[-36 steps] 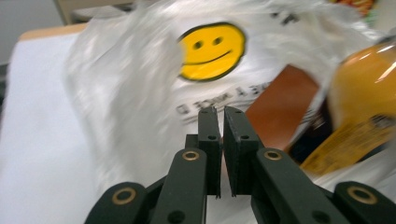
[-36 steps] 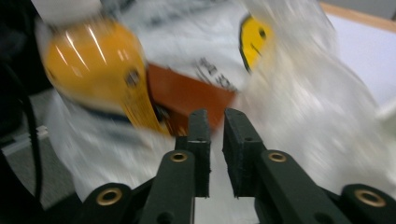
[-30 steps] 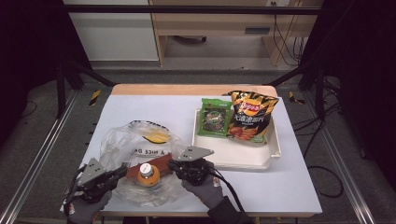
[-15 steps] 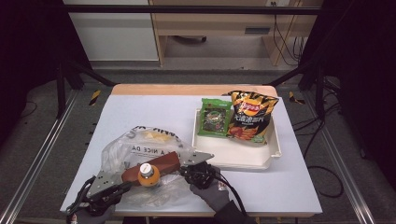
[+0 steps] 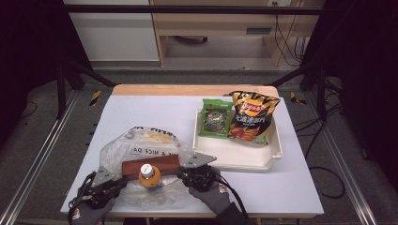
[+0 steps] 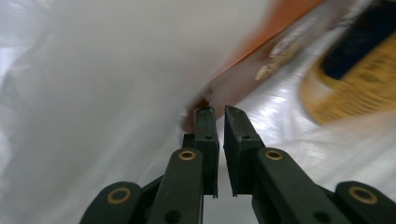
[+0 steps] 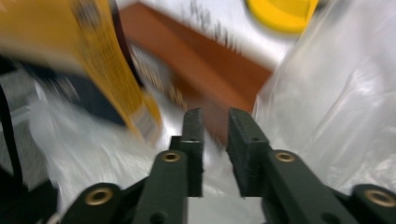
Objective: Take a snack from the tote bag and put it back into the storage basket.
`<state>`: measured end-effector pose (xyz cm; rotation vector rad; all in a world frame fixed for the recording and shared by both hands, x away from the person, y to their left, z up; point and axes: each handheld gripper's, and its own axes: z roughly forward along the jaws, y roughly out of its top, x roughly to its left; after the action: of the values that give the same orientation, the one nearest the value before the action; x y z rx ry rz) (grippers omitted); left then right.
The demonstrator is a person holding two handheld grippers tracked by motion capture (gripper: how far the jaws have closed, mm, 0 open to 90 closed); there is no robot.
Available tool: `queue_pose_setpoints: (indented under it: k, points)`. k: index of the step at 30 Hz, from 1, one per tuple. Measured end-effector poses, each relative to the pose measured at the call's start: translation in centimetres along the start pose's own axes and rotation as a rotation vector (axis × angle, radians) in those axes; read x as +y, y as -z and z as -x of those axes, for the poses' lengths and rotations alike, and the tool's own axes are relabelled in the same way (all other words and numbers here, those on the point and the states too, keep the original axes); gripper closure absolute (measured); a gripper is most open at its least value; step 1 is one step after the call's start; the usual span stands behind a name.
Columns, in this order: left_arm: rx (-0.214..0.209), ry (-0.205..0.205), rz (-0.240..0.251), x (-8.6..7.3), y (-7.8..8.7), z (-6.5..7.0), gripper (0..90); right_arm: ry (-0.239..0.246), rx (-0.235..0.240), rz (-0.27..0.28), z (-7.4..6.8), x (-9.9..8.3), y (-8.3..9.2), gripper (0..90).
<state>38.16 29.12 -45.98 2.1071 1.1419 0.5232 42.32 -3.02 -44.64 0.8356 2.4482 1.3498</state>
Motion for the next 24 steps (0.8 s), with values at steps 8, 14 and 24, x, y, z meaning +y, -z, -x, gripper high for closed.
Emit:
queue_pose_setpoints:
  k: [8,14,24]
  points:
    - [0.005,0.042,0.116,0.9,1.4,-1.5,78.3,0.019,-0.026,0.070,0.7,2.1,-1.2,47.2]
    - [0.036,0.050,0.175,2.2,2.2,-2.5,77.3,0.062,-0.059,0.013,0.9,1.9,-2.8,32.4]
    - [0.019,0.056,0.144,1.8,1.1,-2.4,74.0,0.075,-0.059,0.089,0.7,2.5,-1.5,46.6]
